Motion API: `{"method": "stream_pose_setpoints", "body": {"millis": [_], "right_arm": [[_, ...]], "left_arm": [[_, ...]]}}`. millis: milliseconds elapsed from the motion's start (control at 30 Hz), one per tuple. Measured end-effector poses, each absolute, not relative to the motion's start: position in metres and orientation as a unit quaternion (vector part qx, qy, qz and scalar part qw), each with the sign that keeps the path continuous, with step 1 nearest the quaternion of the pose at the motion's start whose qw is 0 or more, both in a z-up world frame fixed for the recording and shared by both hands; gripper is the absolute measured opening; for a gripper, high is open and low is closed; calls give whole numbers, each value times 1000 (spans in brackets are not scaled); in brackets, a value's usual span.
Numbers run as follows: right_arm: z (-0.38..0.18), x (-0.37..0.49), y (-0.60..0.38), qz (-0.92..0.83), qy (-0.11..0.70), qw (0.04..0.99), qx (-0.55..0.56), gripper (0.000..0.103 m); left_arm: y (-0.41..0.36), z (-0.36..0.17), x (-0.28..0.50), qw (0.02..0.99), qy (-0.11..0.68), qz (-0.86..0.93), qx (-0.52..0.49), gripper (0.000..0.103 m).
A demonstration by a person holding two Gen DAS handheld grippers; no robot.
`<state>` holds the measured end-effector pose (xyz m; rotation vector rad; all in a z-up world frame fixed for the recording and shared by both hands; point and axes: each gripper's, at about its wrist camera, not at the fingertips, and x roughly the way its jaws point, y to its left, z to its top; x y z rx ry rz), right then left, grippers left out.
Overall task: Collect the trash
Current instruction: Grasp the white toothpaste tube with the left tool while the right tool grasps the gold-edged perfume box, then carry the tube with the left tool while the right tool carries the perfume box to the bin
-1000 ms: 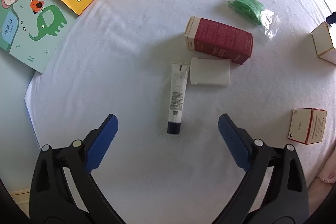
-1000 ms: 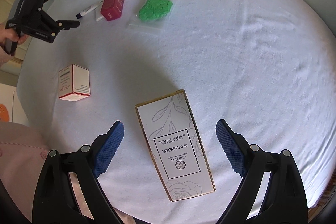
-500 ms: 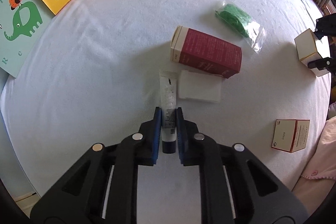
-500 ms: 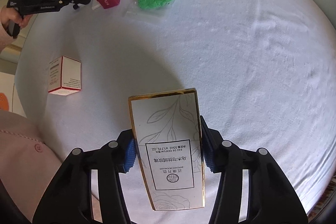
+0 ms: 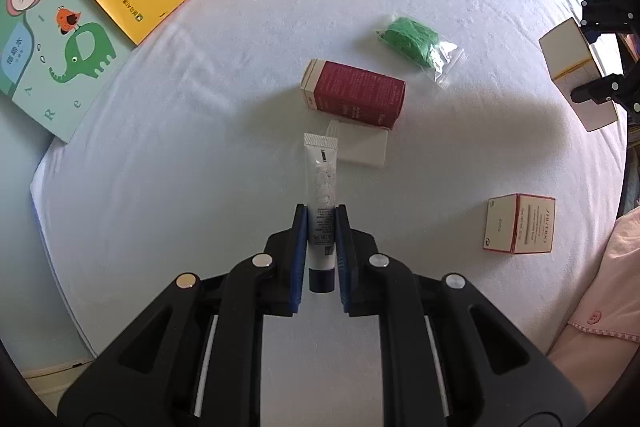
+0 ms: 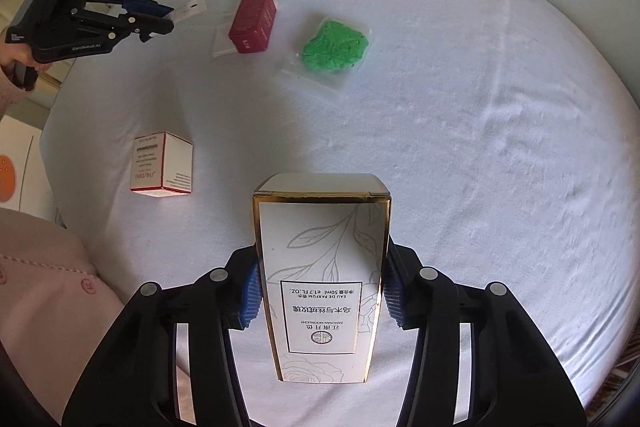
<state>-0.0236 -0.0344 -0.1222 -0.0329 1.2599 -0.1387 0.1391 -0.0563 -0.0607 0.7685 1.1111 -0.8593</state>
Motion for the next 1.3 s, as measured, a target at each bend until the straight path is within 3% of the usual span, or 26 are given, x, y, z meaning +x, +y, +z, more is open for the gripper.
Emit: {"method": "stream_pose_setpoints", "body": {"millis": [667,1300], "right_arm": [[-106,16,59,82,560,812,-145,50],[-124,68,243,290,538,746,-265,50]], "left_arm": [[49,-51,64,745,538,-271,285,12],[209,-50,-29,787,590,-94,155,12]]}}
